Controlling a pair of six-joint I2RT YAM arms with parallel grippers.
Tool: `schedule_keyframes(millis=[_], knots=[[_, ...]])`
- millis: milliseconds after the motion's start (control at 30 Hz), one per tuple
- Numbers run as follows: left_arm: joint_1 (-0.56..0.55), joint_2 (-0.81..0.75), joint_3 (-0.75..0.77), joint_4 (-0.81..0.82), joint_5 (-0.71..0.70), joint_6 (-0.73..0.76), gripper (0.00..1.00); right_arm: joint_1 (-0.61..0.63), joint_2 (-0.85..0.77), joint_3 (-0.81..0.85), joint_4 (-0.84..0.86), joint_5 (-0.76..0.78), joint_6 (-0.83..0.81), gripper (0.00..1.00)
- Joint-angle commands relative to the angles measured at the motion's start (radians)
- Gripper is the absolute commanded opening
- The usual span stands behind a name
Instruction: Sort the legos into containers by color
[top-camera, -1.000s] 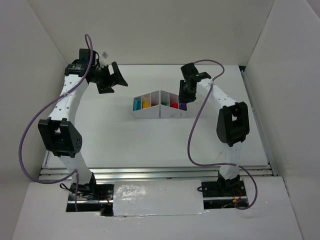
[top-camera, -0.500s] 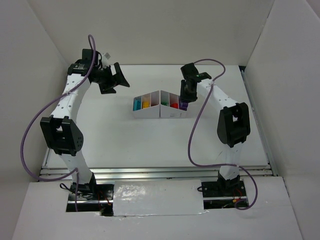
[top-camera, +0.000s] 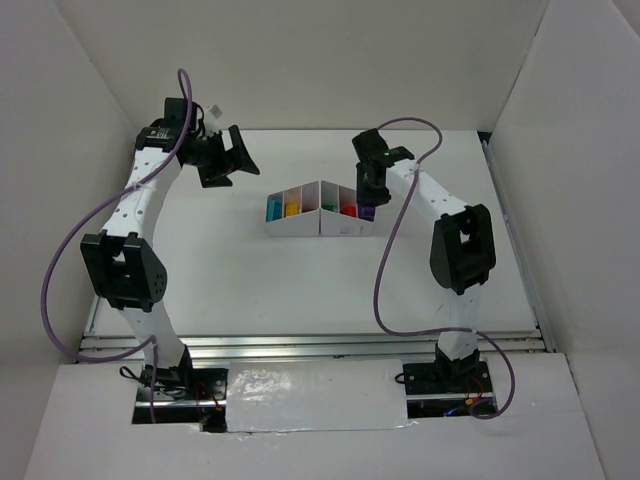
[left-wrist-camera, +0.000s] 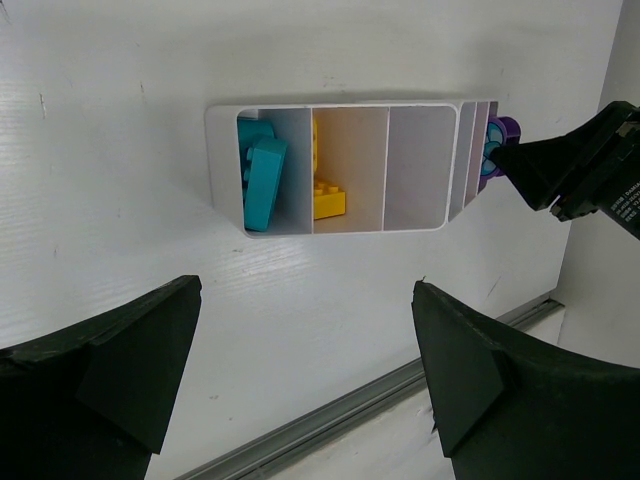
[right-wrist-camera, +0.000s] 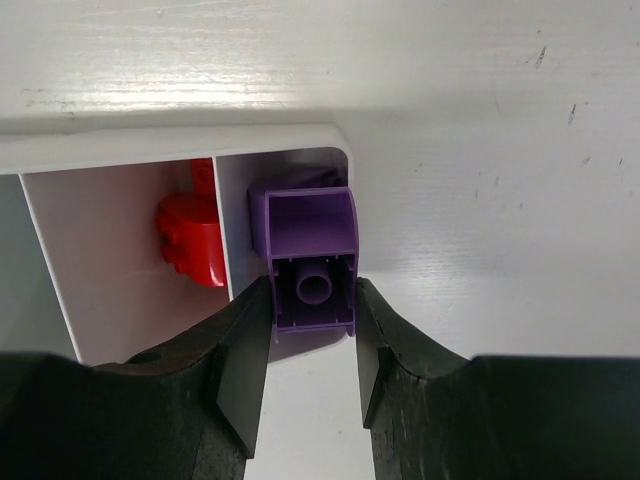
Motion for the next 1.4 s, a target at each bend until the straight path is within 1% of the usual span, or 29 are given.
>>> schedule_keyframes(millis=[0, 67, 133, 167, 200, 333, 367, 400, 600, 667, 700, 733, 800, 833, 933, 967, 1033, 1067, 1133, 1167, 1200, 1267, 1300, 1333, 1367], knots=[[-0.005, 0.003, 0.041, 0.013, 0.025, 0.017, 1.00, 0.011, 0.001, 0.031, 0.008, 0.040, -0.008, 0.16], [-0.005, 0.003, 0.043, 0.014, 0.025, 0.017, 1.00, 0.017, 0.010, 0.034, 0.004, 0.035, -0.010, 0.30], [-0.005, 0.004, 0.045, 0.013, 0.028, 0.017, 0.99, 0.020, 0.023, 0.035, -0.003, 0.034, -0.006, 0.38], [-0.005, 0.005, 0.045, 0.013, 0.026, 0.019, 1.00, 0.026, 0.024, 0.035, -0.004, 0.041, -0.003, 0.43], [-0.005, 0.001, 0.045, 0.011, 0.026, 0.020, 1.00, 0.026, 0.024, 0.031, -0.003, 0.043, -0.002, 0.52], [-0.005, -0.002, 0.038, 0.013, 0.026, 0.020, 1.00, 0.026, 0.021, 0.037, -0.001, 0.038, 0.006, 0.61], [-0.005, -0.002, 0.037, 0.013, 0.026, 0.020, 0.99, 0.026, 0.020, 0.041, -0.003, 0.035, 0.007, 0.62], [-0.005, -0.002, 0.037, 0.014, 0.029, 0.020, 0.99, 0.026, 0.021, 0.056, -0.009, 0.032, 0.010, 0.66], [-0.007, -0.003, 0.040, 0.016, 0.034, 0.020, 1.00, 0.026, 0.007, 0.093, -0.024, 0.021, 0.018, 0.68], [-0.005, -0.003, 0.046, 0.011, 0.031, 0.020, 0.99, 0.028, -0.011, 0.107, -0.029, 0.021, 0.023, 0.74], [-0.007, -0.003, 0.048, 0.009, 0.028, 0.020, 1.00, 0.026, -0.019, 0.113, -0.032, 0.017, 0.024, 0.80], [-0.007, -0.003, 0.054, 0.008, 0.022, 0.019, 1.00, 0.025, -0.028, 0.122, -0.035, 0.012, 0.026, 0.83], [-0.007, -0.006, 0.058, -0.004, -0.017, 0.016, 0.99, 0.020, -0.055, 0.149, -0.049, 0.001, 0.030, 1.00], [-0.007, -0.009, 0.069, -0.013, -0.035, 0.013, 1.00, 0.020, -0.068, 0.165, -0.053, -0.011, 0.030, 1.00], [-0.007, -0.022, 0.100, -0.063, -0.183, -0.004, 0.99, 0.020, -0.124, 0.187, -0.079, -0.023, 0.038, 1.00], [-0.007, -0.026, 0.107, -0.075, -0.280, -0.009, 1.00, 0.017, -0.170, 0.182, -0.079, -0.020, 0.043, 1.00], [-0.007, -0.054, 0.124, -0.116, -0.386, -0.030, 1.00, 0.014, -0.253, 0.166, -0.072, -0.016, 0.046, 1.00], [-0.007, -0.081, 0.124, -0.127, -0.478, -0.035, 1.00, 0.014, -0.281, 0.164, -0.075, -0.009, 0.047, 1.00], [-0.005, -0.121, 0.104, -0.151, -0.569, -0.056, 0.99, 0.003, -0.363, 0.167, -0.090, 0.007, 0.047, 1.00], [-0.005, -0.143, 0.085, -0.152, -0.605, -0.059, 1.00, 0.000, -0.390, 0.167, -0.096, 0.017, 0.044, 1.00], [-0.005, -0.196, 0.043, -0.149, -0.667, -0.066, 1.00, -0.003, -0.420, 0.166, -0.104, 0.030, 0.043, 1.00], [-0.005, -0.277, -0.004, -0.145, -0.710, -0.070, 0.99, -0.007, -0.512, 0.153, -0.131, 0.076, 0.043, 1.00], [-0.005, -0.305, -0.056, -0.144, -0.736, -0.069, 0.99, -0.009, -0.545, 0.144, -0.139, 0.087, 0.041, 1.00], [-0.005, -0.336, -0.086, -0.133, -0.747, -0.067, 0.99, -0.010, -0.618, 0.112, -0.157, 0.099, 0.043, 1.00], [-0.005, -0.404, -0.168, -0.127, -0.756, -0.060, 0.99, -0.012, -0.661, 0.080, -0.164, 0.118, 0.044, 1.00]])
